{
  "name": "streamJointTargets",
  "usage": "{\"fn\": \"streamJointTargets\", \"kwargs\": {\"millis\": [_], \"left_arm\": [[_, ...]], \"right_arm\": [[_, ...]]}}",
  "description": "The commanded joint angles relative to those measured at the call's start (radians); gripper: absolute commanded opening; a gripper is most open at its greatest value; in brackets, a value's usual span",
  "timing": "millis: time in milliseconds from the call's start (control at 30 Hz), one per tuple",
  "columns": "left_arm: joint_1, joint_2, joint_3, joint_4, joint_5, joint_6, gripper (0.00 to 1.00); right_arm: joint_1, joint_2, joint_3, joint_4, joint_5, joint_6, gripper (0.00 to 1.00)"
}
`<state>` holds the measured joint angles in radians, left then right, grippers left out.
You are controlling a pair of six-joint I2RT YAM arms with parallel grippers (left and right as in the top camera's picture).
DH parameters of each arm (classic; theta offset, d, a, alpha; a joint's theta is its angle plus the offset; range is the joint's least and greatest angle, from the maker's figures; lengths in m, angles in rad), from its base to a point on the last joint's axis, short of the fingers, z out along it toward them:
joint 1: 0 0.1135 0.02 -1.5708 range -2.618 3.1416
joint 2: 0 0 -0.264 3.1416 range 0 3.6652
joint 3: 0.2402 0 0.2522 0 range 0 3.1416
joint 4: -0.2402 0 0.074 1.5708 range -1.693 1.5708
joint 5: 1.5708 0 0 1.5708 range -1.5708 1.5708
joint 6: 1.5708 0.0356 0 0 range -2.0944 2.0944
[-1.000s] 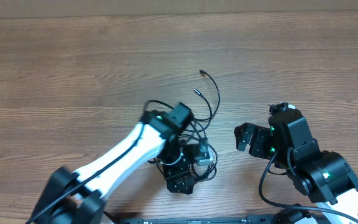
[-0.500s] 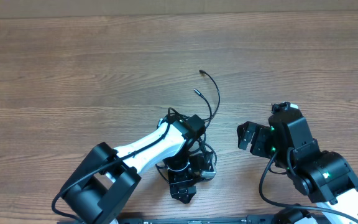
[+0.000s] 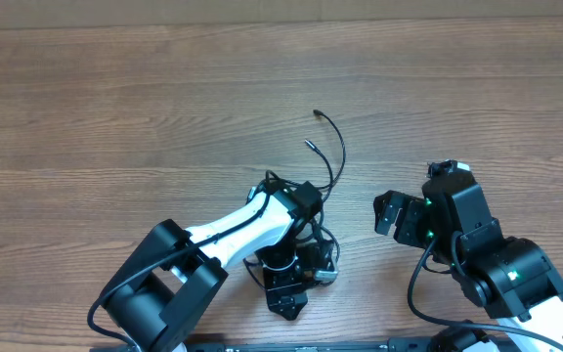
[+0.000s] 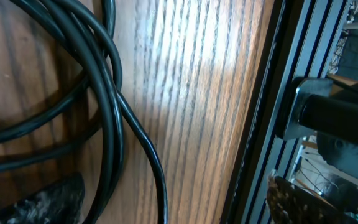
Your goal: Untangle cables
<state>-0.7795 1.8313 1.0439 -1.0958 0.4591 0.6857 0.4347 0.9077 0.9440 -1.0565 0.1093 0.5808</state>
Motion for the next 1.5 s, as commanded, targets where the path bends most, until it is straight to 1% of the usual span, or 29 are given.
{"fn": "streamJointTargets", "kwargs": {"millis": [0, 100, 167, 200, 300, 333, 367, 533, 633, 700, 800, 933, 967, 1000, 1100, 1300, 1400, 1467], "left_arm": [[-0.007, 0.013, -0.047, -0.003, 0.013, -0.016, 0.93], [-0.007, 0.013, -0.075, 0.011, 0.02, -0.037, 0.92], [-0.007, 0.013, -0.082, 0.022, 0.011, -0.049, 0.82], [-0.007, 0.013, -0.083, 0.024, 0.008, -0.06, 0.74], [-0.006, 0.013, -0.083, 0.03, 0.007, -0.065, 0.24], [-0.006, 0.013, -0.083, 0.03, 0.007, -0.066, 0.11], [-0.006, 0.013, -0.082, 0.03, 0.008, -0.066, 0.04], [-0.006, 0.012, -0.074, 0.03, 0.003, -0.105, 0.04], [0.006, 0.012, -0.023, 0.02, 0.002, -0.197, 0.04], [0.021, 0.009, 0.028, 0.002, 0.003, -0.229, 0.04], [0.044, 0.002, 0.133, -0.043, 0.006, -0.246, 0.04], [0.074, -0.002, 0.32, -0.127, 0.005, -0.246, 0.04], [0.081, -0.002, 0.369, -0.146, 0.004, -0.246, 0.04], [0.094, -0.002, 0.462, -0.179, 0.001, -0.246, 0.04], [0.116, -0.002, 0.599, -0.216, 0.001, -0.254, 0.04], [0.137, -0.003, 0.857, -0.255, 0.006, -0.264, 0.04], [0.137, -0.003, 0.947, -0.26, 0.02, -0.263, 0.04], [0.137, -0.003, 1.009, -0.261, 0.064, -0.247, 0.04]], "right_arm": [[0.002, -0.013, 0.013, 0.003, 0.014, 0.006, 1.0], [0.002, -0.013, 0.013, 0.003, 0.023, 0.006, 1.0], [0.002, -0.013, 0.013, 0.003, 0.026, 0.007, 1.0], [0.002, -0.013, 0.013, 0.003, 0.026, 0.007, 1.0], [0.002, -0.013, 0.013, 0.003, 0.026, 0.007, 1.0], [0.002, -0.013, 0.013, 0.003, 0.025, 0.007, 1.0], [0.002, -0.013, 0.013, 0.003, 0.025, 0.007, 1.0], [0.002, -0.013, 0.013, 0.003, 0.025, 0.007, 1.0], [0.002, -0.013, 0.013, 0.005, 0.025, 0.023, 1.0], [0.002, -0.014, 0.013, 0.008, 0.026, 0.026, 1.0], [0.002, -0.02, 0.013, 0.011, 0.025, 0.046, 1.0], [0.002, -0.041, 0.013, 0.01, 0.026, 0.048, 1.0], [0.002, -0.048, 0.013, 0.01, 0.026, 0.048, 1.0], [0.002, -0.067, 0.013, 0.01, 0.03, 0.054, 1.0], [0.002, -0.106, 0.013, 0.005, 0.048, 0.078, 1.0], [0.002, -0.185, 0.013, 0.002, 0.051, 0.079, 1.0], [0.002, -0.209, 0.013, 0.004, 0.051, 0.119, 1.0], [0.002, -0.222, 0.013, 0.008, 0.051, 0.153, 1.0]]}}
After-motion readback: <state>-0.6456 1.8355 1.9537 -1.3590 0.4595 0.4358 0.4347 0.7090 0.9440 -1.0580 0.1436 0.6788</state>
